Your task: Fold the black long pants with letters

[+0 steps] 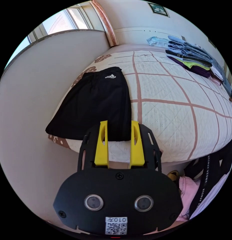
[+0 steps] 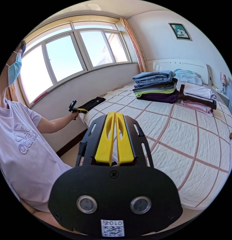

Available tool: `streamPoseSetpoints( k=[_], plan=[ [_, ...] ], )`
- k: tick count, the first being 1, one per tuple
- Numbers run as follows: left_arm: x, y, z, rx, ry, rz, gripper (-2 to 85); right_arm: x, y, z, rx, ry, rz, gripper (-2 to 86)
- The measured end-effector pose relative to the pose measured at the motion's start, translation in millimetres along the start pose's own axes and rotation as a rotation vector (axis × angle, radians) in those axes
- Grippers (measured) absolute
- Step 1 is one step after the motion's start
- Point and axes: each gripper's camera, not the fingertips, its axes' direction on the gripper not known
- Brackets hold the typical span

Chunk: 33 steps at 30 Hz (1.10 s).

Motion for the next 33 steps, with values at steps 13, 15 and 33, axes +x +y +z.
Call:
streamPoseSetpoints(
  k=[13, 15, 33],
  plan=[
    [-135.3, -24.7, -67.1, 0.218, 0.378, -0.587, 2.2, 26.1, -16.6, -33.3, 0.070, -0.034, 0.008, 2.6],
    [-134.6, -48.8, -90.2, 0.285, 0.469, -0.556, 1.9, 33.4, -14.5, -41.1, 0.091, -0.038, 0.032, 2.6],
    [309.9, -79.6, -185.0, 0.185, 1.242, 0.262, 9.5, 112.2, -17.2, -151.8, 0.109, 0.028, 0.261, 4.8]
  ],
)
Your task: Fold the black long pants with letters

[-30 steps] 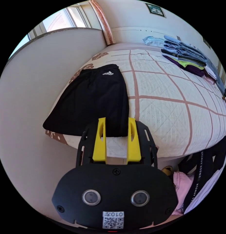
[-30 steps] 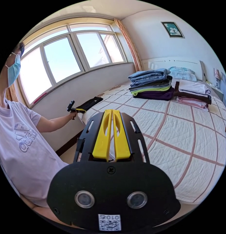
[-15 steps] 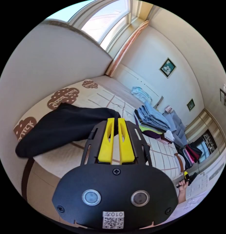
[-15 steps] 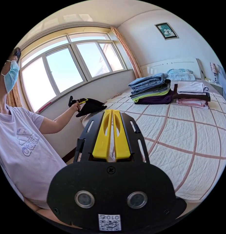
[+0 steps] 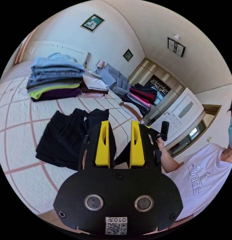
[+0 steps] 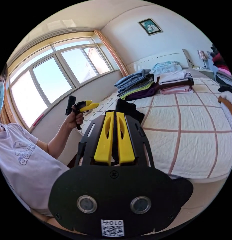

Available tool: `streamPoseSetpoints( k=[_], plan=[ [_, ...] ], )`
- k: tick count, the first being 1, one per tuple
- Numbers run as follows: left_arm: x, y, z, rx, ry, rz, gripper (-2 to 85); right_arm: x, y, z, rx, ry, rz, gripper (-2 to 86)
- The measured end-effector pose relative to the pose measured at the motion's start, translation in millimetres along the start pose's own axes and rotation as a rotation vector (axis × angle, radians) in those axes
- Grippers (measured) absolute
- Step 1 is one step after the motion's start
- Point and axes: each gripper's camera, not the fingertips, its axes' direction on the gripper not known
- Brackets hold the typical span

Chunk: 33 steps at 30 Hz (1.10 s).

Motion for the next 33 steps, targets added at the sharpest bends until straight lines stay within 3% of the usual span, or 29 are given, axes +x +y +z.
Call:
streamPoseSetpoints(
  k=[2, 4, 10, 19, 21, 24, 28, 33],
  plan=[
    [-7.2, 30.2, 3.9, 0.030, -0.036, -0.070, 10.2, 16.1, 3.1, -18.6, -0.019, 0.017, 0.045, 6.2],
    [-14.9, 57.5, -14.7, 0.062, -0.210, -0.145, 11.2, 24.7, 6.9, -31.6, -0.023, 0.036, 0.072, 6.5],
    [-26.3, 60.1, -60.1, 0.178, -0.477, -0.222, 13.0, 46.9, 4.5, -53.7, -0.009, -0.054, 0.142, 6.0],
    [-33.2, 28.5, 45.0, -0.005, -0.403, -0.281, 10.6, 33.1, -56.3, -94.7, -0.026, -0.035, 0.043, 7.0],
    [-22.2, 28.1, 51.5, 0.037, -0.433, -0.316, 8.7, 35.4, -64.0, -105.0, -0.039, -0.036, 0.051, 7.1],
    [30.0, 13.3, 52.2, 0.154, -0.406, -0.206, 6.6, 41.1, -74.2, -125.3, -0.032, -0.025, 0.078, 7.5],
    [136.3, -18.8, 96.0, 0.055, -0.306, 0.106, 5.5, 57.8, -92.3, -142.4, -0.038, -0.023, 0.158, 13.0],
    [231.2, 12.3, 164.7, -0.069, -0.256, 0.444, 4.9, 98.2, -112.6, -148.2, -0.006, -0.345, 0.325, 18.3]
  ],
)
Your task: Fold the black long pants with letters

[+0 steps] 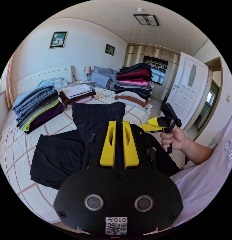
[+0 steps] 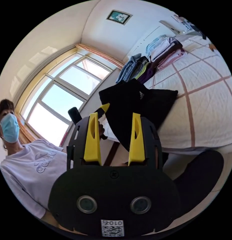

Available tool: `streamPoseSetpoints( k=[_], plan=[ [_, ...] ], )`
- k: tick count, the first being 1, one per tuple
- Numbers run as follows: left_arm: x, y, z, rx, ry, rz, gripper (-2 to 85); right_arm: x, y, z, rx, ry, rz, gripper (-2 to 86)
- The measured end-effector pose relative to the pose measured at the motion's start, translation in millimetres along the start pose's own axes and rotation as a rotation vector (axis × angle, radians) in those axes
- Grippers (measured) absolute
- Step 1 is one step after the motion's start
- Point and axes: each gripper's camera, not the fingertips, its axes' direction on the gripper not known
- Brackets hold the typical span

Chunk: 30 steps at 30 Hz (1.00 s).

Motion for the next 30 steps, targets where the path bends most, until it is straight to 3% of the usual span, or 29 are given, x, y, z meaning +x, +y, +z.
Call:
streamPoseSetpoints(
  k=[3, 5, 12, 16, 20, 23, 25, 27, 30],
  plan=[
    [25.7, 18.0, 25.3, -0.064, 0.069, 0.008, 4.7, 23.4, -13.1, -2.9, -0.047, -0.166, 0.111, 21.2],
    [37.0, 25.2, 33.3, -0.089, 0.085, 0.020, 4.7, 31.0, -17.5, -3.4, -0.090, -0.129, 0.158, 22.3],
    [114.6, 15.2, 64.9, -0.219, -0.062, 0.347, 5.6, 25.4, -41.2, 4.1, -0.192, -0.105, 0.193, 21.4],
    [148.7, 12.4, 77.5, -0.226, -0.061, 0.449, 7.3, 29.5, -54.5, 6.9, -0.273, -0.039, 0.203, 14.8],
    [134.4, 12.0, 63.7, -0.210, 0.007, 0.340, 9.4, 35.0, -43.4, -16.6, -0.184, -0.070, 0.219, 6.8],
    [97.9, 26.8, 40.9, -0.234, -0.196, 0.176, 11.0, 26.9, -34.8, -36.3, -0.154, -0.050, 0.195, 6.2],
    [68.0, 44.3, 39.4, -0.311, -0.435, 0.116, 12.5, 20.9, -30.7, -49.2, -0.122, -0.066, 0.184, 6.1],
    [49.3, 49.7, 52.2, -0.395, -0.489, 0.110, 13.5, 14.9, -28.2, -60.7, -0.077, -0.101, 0.176, 6.0],
    [33.5, 46.1, 73.8, -0.443, -0.407, 0.085, 14.3, 2.9, -27.2, -71.9, -0.027, -0.138, 0.157, 6.0]
  ],
)
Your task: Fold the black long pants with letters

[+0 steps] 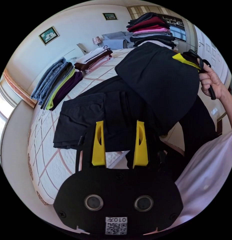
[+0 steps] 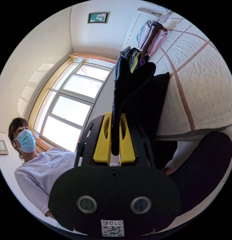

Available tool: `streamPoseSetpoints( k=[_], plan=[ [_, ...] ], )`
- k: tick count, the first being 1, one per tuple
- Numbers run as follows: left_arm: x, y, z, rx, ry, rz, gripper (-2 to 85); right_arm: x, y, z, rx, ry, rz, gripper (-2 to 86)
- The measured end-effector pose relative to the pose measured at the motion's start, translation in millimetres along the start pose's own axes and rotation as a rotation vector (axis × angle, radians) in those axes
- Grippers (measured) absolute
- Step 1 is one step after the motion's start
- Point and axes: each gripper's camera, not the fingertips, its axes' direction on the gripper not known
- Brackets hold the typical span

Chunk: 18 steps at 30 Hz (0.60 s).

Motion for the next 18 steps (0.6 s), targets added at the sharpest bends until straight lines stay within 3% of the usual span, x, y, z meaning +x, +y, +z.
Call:
streamPoseSetpoints(
  k=[8, 11, 16, 18],
  plan=[
    [3.5, -15.8, 37.1, -0.036, -0.152, 0.050, 12.9, -30.5, 30.4, -4.0, 0.029, 0.023, -0.051, 6.0],
    [-24.8, -3.0, 33.2, 0.013, -0.059, -0.006, 11.1, -25.5, 50.1, -8.2, 0.060, 0.025, -0.030, 6.0],
    [-127.3, 33.6, 33.4, 0.065, 0.320, -0.259, 5.7, -17.6, 83.3, -11.1, 0.124, 0.015, -0.018, 6.2],
    [-157.4, 47.3, 34.6, 0.082, 0.392, -0.338, 4.5, -17.8, 93.8, -11.4, 0.147, 0.013, -0.026, 6.2]
  ],
)
